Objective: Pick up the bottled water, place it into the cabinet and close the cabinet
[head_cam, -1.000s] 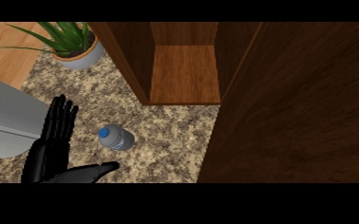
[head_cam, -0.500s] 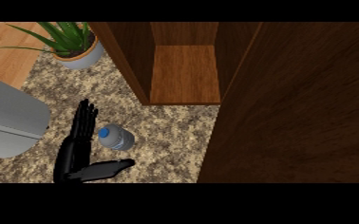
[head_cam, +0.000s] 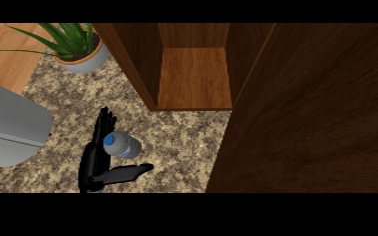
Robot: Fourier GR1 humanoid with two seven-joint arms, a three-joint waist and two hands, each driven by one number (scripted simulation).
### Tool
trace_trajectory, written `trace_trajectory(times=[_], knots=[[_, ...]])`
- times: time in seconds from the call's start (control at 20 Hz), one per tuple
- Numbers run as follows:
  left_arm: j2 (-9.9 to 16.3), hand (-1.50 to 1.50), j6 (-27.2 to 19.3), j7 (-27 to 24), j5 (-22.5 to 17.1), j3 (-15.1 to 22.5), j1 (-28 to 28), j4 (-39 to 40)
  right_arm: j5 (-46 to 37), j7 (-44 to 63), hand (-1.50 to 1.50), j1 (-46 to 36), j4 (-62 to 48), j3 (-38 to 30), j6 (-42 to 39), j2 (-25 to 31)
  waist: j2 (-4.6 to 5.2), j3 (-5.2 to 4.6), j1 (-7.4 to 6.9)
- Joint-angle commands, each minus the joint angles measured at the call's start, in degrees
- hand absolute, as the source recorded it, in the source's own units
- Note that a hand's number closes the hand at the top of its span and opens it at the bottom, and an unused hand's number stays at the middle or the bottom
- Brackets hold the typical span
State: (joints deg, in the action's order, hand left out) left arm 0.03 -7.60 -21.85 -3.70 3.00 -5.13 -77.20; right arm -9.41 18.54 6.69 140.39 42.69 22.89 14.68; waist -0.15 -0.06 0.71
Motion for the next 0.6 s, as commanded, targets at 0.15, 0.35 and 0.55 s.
trace_trajectory(times=[0.15,0.35,0.55], knots=[[0.5,-1.5,0.6,-6.8,-1.5,-2.0,2.5,9.5,-5.1,2.6,-1.5,-0.5,7.3,0.3,0.3,1.6,0.07,0.0,-0.22],[0.0,-1.5,-2.8,-8.9,-2.7,-0.2,3.3,11.6,-5.9,5.9,-1.5,-1.4,8.6,-0.7,0.8,2.1,0.03,0.0,-0.3],[0.5,-1.5,-1.1,-14.7,-3.6,-3.4,6.4,20.7,-5.1,3.7,-1.5,0.6,9.5,1.0,1.2,3.2,0.03,0.0,-0.07]])
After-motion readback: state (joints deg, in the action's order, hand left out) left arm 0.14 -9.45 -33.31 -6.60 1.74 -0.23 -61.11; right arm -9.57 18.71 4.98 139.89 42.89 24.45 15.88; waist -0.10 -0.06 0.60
